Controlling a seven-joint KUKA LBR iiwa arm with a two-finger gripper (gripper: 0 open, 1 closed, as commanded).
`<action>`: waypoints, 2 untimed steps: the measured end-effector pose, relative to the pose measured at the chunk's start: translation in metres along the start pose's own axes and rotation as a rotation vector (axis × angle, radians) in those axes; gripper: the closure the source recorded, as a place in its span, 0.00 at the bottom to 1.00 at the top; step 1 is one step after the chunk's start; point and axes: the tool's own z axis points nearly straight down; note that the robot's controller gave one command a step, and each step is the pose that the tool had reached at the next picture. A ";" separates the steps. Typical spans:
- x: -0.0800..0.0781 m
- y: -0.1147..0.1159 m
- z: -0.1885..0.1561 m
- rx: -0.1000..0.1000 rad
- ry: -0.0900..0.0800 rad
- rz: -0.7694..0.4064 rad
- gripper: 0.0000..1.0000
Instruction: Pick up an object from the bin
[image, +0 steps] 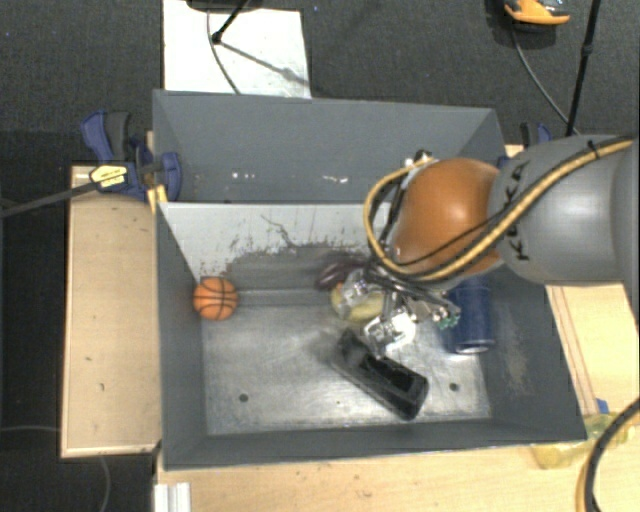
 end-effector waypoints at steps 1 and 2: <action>0.004 0.002 -0.002 -0.005 0.019 -0.001 0.00; 0.005 -0.016 0.002 -0.026 0.043 0.076 0.00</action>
Offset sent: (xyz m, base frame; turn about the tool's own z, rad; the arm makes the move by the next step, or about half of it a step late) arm 0.0090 -0.0432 -0.0076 0.1179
